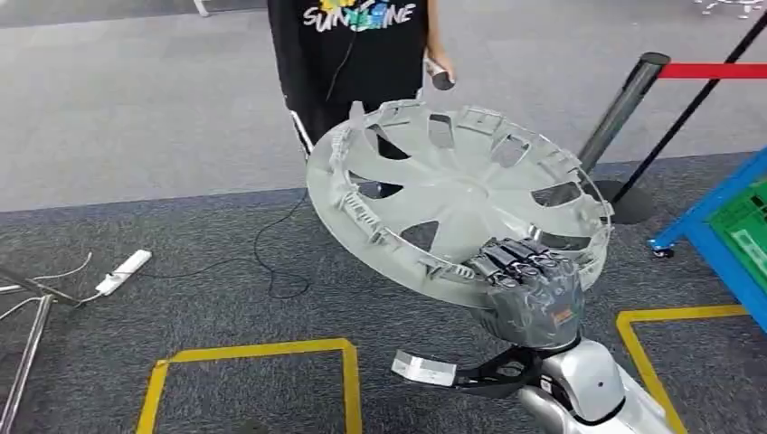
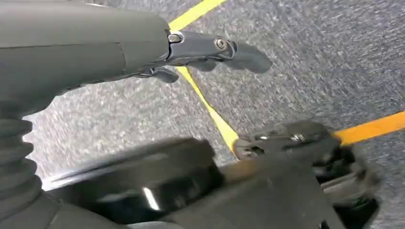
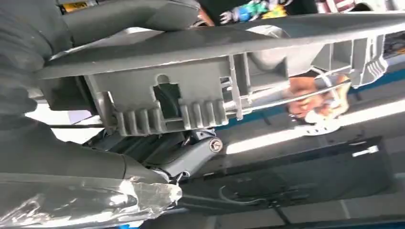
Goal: Take the parts from the cabinet and place them on the table.
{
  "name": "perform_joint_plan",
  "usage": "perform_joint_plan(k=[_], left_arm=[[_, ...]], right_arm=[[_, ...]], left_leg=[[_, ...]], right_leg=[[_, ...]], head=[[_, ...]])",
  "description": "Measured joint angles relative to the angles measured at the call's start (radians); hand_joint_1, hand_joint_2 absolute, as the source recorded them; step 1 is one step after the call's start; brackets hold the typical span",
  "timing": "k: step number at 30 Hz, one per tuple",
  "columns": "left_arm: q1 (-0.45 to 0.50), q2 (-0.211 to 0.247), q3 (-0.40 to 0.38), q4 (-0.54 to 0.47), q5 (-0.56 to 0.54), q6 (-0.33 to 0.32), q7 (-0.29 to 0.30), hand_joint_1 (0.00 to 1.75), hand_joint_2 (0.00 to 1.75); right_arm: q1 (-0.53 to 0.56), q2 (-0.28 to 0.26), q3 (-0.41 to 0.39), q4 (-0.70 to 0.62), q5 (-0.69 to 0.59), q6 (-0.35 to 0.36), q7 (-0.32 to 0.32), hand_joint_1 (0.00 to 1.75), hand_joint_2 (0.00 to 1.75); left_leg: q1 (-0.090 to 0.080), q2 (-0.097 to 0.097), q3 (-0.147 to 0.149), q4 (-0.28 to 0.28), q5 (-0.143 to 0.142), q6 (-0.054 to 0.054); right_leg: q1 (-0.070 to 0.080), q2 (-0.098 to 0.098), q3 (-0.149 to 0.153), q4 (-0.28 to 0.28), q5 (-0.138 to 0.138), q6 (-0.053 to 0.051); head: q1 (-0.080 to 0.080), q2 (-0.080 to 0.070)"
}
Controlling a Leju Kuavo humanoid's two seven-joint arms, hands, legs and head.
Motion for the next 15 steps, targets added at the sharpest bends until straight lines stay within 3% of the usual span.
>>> perform_joint_plan(k=[1,2,4,5,6,7,8,10,11,12,13,14,15], left_arm=[[-0.001,0.000,0.000,0.000,0.000,-0.001,0.000,0.00,1.75],[-0.002,0.000,0.000,0.000,0.000,-0.002,0.000,0.00,1.75],[-0.003,0.000,0.000,0.000,0.000,-0.003,0.000,0.00,1.75],[-0.001,0.000,0.000,0.000,0.000,-0.003,0.001,0.00,1.75],[0.001,0.000,-0.001,0.000,0.000,-0.003,0.003,0.00,1.75],[-0.001,-0.002,-0.002,0.000,-0.001,-0.004,0.004,0.00,1.75],[-0.004,-0.001,-0.002,0.000,-0.001,-0.004,0.004,0.00,1.75],[0.000,0.000,-0.002,0.000,-0.001,-0.004,0.004,0.00,1.75],[0.002,0.001,-0.002,0.000,0.000,-0.005,0.004,0.00,1.75],[0.005,0.002,-0.003,0.000,0.000,-0.005,0.005,0.00,1.75],[0.004,0.004,-0.003,0.000,0.000,-0.005,0.005,0.00,1.75],[0.002,0.005,-0.006,0.001,0.000,-0.005,0.005,0.00,1.75],[0.000,0.005,-0.009,0.000,0.001,-0.006,0.005,0.00,1.75]], right_arm=[[0.000,0.000,0.000,0.000,0.000,0.000,0.000,1.75,1.75],[0.000,0.000,0.000,0.000,0.000,0.001,0.000,1.75,1.75],[0.000,0.000,0.000,0.000,0.000,0.002,0.000,1.75,1.75],[-0.002,0.000,0.000,0.000,0.000,0.003,0.000,1.75,1.75],[-0.003,0.000,0.000,0.000,0.000,0.004,0.000,1.75,1.75],[-0.005,0.000,-0.001,0.000,0.000,0.006,0.000,1.75,1.75],[-0.005,-0.001,-0.003,0.000,-0.001,0.008,0.000,1.75,1.75],[-0.006,-0.001,-0.003,0.000,-0.001,0.010,0.000,1.75,1.75],[-0.008,-0.001,-0.003,0.001,-0.003,0.012,0.000,1.75,1.75],[-0.011,-0.001,-0.003,0.001,-0.003,0.015,0.000,1.75,1.75],[-0.012,-0.001,-0.003,0.001,-0.004,0.017,0.000,1.75,1.75],[-0.013,-0.001,-0.003,0.002,-0.004,0.020,0.000,1.75,1.75],[-0.014,-0.001,-0.003,0.003,-0.004,0.021,-0.001,1.75,1.75]], left_leg=[[0.001,0.001,-0.029,0.056,-0.016,0.000],[0.002,0.001,-0.042,0.077,-0.010,0.000],[0.002,0.004,-0.004,0.005,0.046,0.003],[0.001,0.019,0.054,-0.104,0.101,0.006],[-0.001,0.056,0.094,-0.174,0.129,0.010],[-0.019,0.109,0.117,-0.220,0.114,0.006],[-0.016,0.099,0.113,-0.223,0.111,0.019],[-0.021,0.075,0.110,-0.227,0.110,0.027],[-0.019,0.059,0.114,-0.233,0.114,0.036],[-0.012,0.045,0.118,-0.236,0.116,0.040],[-0.009,0.035,0.119,-0.236,0.115,0.048],[-0.009,0.022,0.120,-0.236,0.114,0.054],[-0.009,0.004,0.120,-0.236,0.113,0.056]], right_leg=[[0.001,-0.013,0.000,0.000,-0.001,-0.001],[0.003,-0.031,0.002,0.000,-0.003,-0.004],[0.004,-0.053,0.005,0.000,-0.007,-0.003],[0.005,-0.067,0.011,0.000,-0.010,-0.001],[0.006,-0.074,0.015,0.000,-0.013,0.002],[0.018,-0.083,0.015,0.004,-0.021,0.010],[0.019,-0.093,0.015,0.001,-0.021,0.012],[0.019,-0.119,0.024,-0.006,-0.025,0.017],[0.017,-0.134,0.031,-0.007,-0.030,0.026],[0.012,-0.088,0.020,0.009,-0.042,0.033],[0.010,-0.039,0.002,0.054,-0.068,0.031],[0.011,-0.013,-0.040,0.138,-0.105,0.031],[0.011,-0.004,-0.087,0.227,-0.140,0.032]], head=[[0.000,0.000],[0.000,0.000],[0.000,0.000],[0.000,0.000],[-0.001,0.000],[-0.003,0.000],[0.001,0.000],[0.003,0.000],[0.002,0.000],[0.005,0.000],[0.008,0.000],[0.014,0.000],[0.016,0.000]])
